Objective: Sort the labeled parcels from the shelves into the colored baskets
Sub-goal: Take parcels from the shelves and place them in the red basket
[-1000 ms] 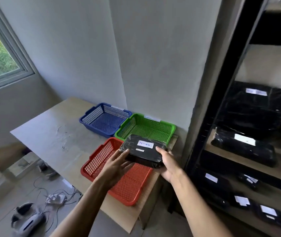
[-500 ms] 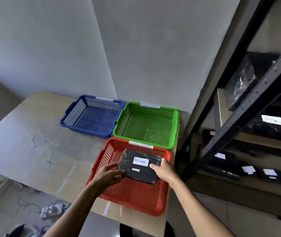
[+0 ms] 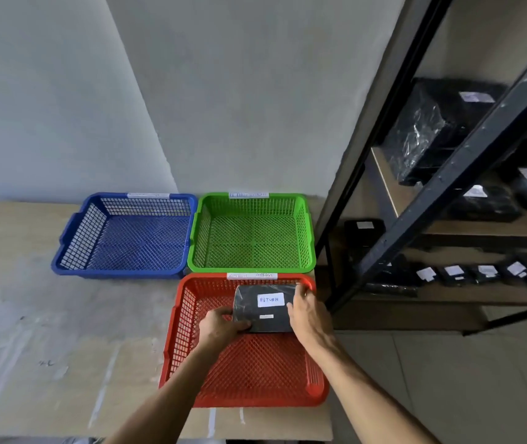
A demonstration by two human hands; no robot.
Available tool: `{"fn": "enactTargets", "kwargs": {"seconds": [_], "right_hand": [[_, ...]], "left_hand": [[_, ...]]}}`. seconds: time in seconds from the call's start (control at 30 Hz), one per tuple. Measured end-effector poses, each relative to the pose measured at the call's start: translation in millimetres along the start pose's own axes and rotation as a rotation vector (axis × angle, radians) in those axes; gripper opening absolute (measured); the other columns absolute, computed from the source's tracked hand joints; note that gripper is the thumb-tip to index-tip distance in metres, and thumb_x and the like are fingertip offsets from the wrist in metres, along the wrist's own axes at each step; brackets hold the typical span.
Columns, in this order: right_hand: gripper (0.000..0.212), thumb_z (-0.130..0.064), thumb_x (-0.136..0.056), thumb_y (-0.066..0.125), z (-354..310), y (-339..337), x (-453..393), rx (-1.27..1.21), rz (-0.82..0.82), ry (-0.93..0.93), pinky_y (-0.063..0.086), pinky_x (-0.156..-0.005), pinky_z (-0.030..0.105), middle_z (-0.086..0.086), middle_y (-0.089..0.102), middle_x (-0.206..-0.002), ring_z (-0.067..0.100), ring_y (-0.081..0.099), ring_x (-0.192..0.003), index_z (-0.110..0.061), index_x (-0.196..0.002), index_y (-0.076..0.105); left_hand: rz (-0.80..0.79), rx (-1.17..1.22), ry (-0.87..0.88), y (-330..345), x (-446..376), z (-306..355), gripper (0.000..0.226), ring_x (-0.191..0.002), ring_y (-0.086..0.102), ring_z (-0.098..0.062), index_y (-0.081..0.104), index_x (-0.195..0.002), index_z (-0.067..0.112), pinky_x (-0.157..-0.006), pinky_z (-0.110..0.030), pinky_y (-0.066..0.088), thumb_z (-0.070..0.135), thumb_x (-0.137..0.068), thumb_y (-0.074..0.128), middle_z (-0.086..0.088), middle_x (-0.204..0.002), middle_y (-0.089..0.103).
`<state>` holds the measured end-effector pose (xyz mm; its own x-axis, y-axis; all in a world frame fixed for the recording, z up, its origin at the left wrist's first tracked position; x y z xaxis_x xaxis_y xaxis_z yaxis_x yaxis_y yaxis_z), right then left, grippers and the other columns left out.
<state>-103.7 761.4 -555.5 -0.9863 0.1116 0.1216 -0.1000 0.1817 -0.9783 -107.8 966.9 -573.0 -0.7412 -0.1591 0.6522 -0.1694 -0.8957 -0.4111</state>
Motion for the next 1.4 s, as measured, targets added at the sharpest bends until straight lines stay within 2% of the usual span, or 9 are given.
{"fn": "enactTargets", "kwargs": {"seconds": [0.13,0.23,0.4,0.57,0.7,0.87,1.0,1.23,1.4], "right_hand": [[0.025,-0.009,-0.06,0.087,13,8,-7,0.057,0.147,-0.163,0.057,-0.057,0.034,0.002,0.064,-0.08,0.023,0.065,-0.078,-0.012,-0.079,0.072],[0.042,-0.01,-0.065,0.083,25,6,-3,-0.078,0.17,-0.107,0.057,-0.073,0.04,0.005,0.059,-0.1,0.027,0.059,-0.093,-0.013,-0.104,0.066],[0.065,-0.019,-0.082,0.08,42,15,-1,-0.504,-0.059,0.276,0.054,-0.091,0.038,0.012,0.062,-0.128,0.03,0.064,-0.113,-0.013,-0.139,0.048],[0.058,-0.019,-0.08,0.081,55,27,-1,-0.566,-0.132,0.303,0.056,-0.091,0.033,0.007,0.073,-0.115,0.023,0.07,-0.103,-0.016,-0.132,0.055],[0.052,-0.018,-0.078,0.082,53,28,-1,-0.552,-0.117,0.324,0.056,-0.082,0.031,0.006,0.074,-0.107,0.024,0.07,-0.095,-0.016,-0.124,0.057],[0.047,-0.018,-0.08,0.08,51,27,-2,-0.511,-0.112,0.333,0.056,-0.074,0.031,0.007,0.074,-0.1,0.025,0.072,-0.088,-0.015,-0.121,0.058],[0.047,-0.022,-0.079,0.08,51,27,-3,-0.479,-0.122,0.352,0.058,-0.073,0.034,0.009,0.073,-0.1,0.028,0.071,-0.088,-0.016,-0.12,0.057],[0.05,-0.026,-0.081,0.078,45,24,-2,-0.457,-0.138,0.368,0.057,-0.083,0.038,0.012,0.07,-0.108,0.032,0.068,-0.1,-0.015,-0.123,0.054],[0.039,-0.032,-0.087,0.071,49,14,5,-0.503,-0.121,0.356,0.058,-0.081,0.041,0.009,0.07,-0.105,0.03,0.068,-0.096,-0.019,-0.119,0.052]], "left_hand": [[0.041,-0.026,-0.03,5,-8,1,0.048,-0.077,0.071,-0.013,0.07,-0.114,0.02,-0.061,-0.021,0.06,0.024,-0.07,0.09,-0.003,-0.104,0.071],[0.053,-0.033,-0.044,12,-12,-4,0.05,-0.091,0.069,-0.017,0.071,-0.116,0.021,-0.081,-0.03,0.061,0.028,-0.07,0.089,-0.003,-0.112,0.07],[0.035,0.04,-0.065,20,-15,-7,0.047,-0.074,0.069,-0.011,0.067,-0.119,0.018,-0.051,-0.016,0.053,0.022,-0.076,0.086,-0.003,-0.103,0.069],[0.031,0.086,-0.098,26,-15,-10,0.042,-0.071,0.073,-0.015,0.067,-0.117,0.014,-0.055,-0.021,0.059,0.017,-0.078,0.084,0.001,-0.086,0.067],[0.043,0.109,-0.091,29,-10,-13,0.039,-0.066,0.068,-0.011,0.064,-0.117,0.017,-0.042,-0.013,0.05,0.018,-0.082,0.081,0.002,-0.083,0.065],[0.022,0.093,-0.086,30,-11,-18,0.045,-0.076,0.074,-0.018,0.062,-0.122,0.017,-0.063,-0.029,0.063,0.021,-0.081,0.081,-0.002,-0.092,0.069],[-0.048,0.082,-0.056,24,-8,-18,0.046,-0.081,0.072,-0.019,0.058,-0.127,0.012,-0.06,-0.024,0.061,0.017,-0.086,0.077,-0.005,-0.1,0.066],[-0.11,-0.157,0.082,9,-7,-17,0.047,-0.079,0.074,-0.014,0.06,-0.128,0.015,-0.068,-0.027,0.063,0.03,-0.086,0.075,-0.002,-0.102,0.073],[0.089,-0.459,0.374,1,3,-4,0.03,-0.082,0.065,-0.014,0.057,-0.109,0.016,-0.073,-0.035,0.061,0.038,-0.091,0.067,-0.001,-0.102,0.065]]}}
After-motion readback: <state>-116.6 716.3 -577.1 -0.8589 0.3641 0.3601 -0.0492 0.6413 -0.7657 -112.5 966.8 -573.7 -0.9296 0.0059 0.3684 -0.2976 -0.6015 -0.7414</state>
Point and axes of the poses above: each hand's wrist, its own x-axis away from the middle knuckle, its own y-axis out of the palm, z = x × y, the point moved 1 cm from there along -x, towards the middle knuckle
